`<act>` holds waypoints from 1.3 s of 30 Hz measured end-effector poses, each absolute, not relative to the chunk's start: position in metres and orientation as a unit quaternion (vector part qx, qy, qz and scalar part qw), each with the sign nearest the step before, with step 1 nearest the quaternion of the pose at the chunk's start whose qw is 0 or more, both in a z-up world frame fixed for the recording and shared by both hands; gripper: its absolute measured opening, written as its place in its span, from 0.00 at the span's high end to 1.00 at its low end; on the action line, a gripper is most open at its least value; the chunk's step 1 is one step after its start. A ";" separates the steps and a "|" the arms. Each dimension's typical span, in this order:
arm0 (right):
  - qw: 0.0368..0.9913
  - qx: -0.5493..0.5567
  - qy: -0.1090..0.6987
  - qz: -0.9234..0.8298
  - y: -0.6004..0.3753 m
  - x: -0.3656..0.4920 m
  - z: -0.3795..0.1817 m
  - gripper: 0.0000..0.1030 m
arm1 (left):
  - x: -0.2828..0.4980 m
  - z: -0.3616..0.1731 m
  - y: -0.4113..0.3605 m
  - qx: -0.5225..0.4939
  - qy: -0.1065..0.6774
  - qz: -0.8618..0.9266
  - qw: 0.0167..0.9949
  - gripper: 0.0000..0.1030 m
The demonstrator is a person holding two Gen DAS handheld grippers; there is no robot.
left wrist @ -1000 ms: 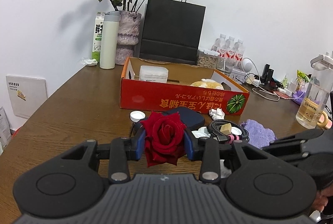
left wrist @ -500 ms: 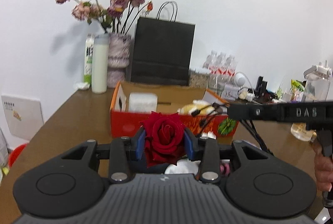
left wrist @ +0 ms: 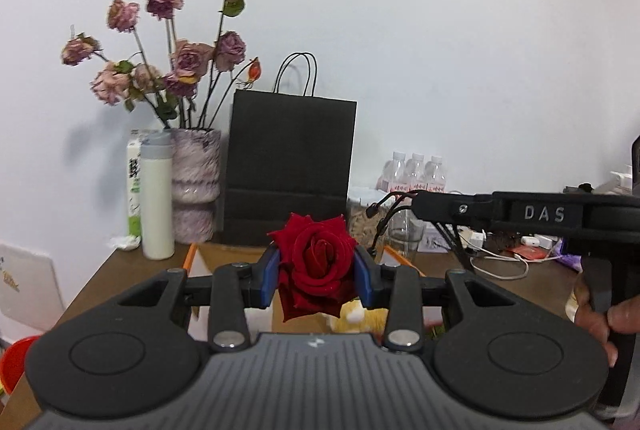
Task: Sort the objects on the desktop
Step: 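Carry rose with left gripper while right gripper carries cable toward the box, then open left gripper to drop rose in box while right gripper releases cable there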
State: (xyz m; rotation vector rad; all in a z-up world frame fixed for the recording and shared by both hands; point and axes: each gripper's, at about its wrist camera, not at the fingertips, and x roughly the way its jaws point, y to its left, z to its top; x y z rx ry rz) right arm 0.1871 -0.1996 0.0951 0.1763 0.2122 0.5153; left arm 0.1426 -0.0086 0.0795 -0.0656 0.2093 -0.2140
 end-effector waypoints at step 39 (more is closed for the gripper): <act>0.955 -0.013 0.248 0.160 -0.183 0.335 0.012 0.74 | 0.307 0.006 -0.038 0.031 0.186 -0.041 0.981 0.50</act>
